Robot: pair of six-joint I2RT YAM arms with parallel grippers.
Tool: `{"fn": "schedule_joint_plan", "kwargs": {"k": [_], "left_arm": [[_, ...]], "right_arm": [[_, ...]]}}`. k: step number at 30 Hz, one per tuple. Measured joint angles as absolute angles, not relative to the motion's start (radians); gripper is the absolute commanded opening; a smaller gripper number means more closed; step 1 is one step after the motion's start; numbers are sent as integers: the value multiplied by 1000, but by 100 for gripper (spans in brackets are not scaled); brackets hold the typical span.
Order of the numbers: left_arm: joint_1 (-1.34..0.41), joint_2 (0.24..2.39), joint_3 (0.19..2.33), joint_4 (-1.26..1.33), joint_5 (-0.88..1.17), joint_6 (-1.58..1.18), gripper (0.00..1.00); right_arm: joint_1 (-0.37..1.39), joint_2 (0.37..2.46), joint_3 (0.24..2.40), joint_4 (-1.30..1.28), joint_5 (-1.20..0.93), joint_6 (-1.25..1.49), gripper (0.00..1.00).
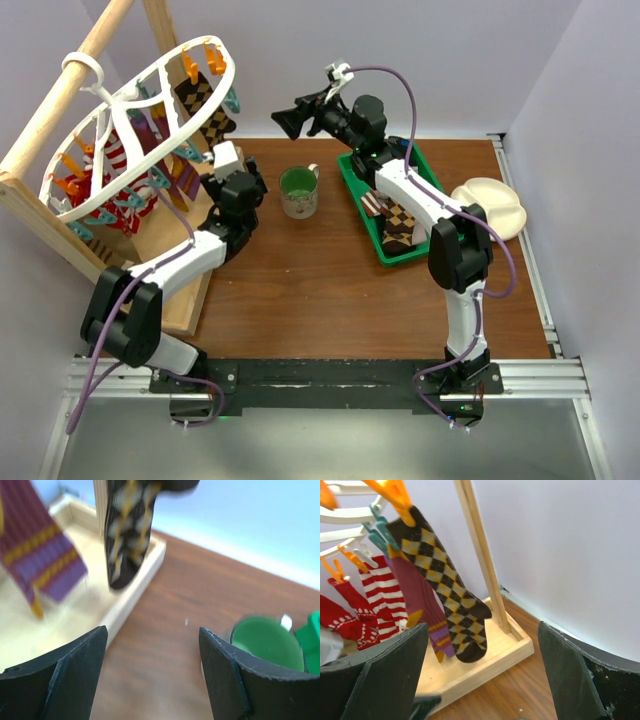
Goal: Remove the socks clipped to the hanger
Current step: Remove the sock from the hanger.
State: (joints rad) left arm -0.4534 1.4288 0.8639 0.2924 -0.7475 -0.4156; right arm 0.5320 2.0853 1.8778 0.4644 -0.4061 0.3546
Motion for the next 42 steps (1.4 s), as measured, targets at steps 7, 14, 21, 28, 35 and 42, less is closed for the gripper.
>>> {"fn": "schedule_joint_plan", "kwargs": {"k": [7, 14, 21, 28, 35, 42], "left_arm": [[-406, 1541, 968, 402, -752, -285, 80], [-337, 1611, 999, 430, -755, -224, 82], [-291, 1687, 1056, 488, -716, -183, 81], [-265, 1756, 1101, 592, -687, -99, 80], [-253, 1829, 1144, 707, -624, 3, 62], [-253, 1846, 1143, 796, -528, 53, 8]], "right_arm": [[527, 2085, 1850, 460, -410, 369, 94], [525, 2085, 1848, 456, -411, 375, 94], [522, 2085, 1839, 456, -414, 381, 94], [522, 2085, 1826, 456, -435, 394, 94], [522, 2085, 1823, 456, -440, 401, 93], [522, 2052, 1789, 456, -440, 400, 93]]}}
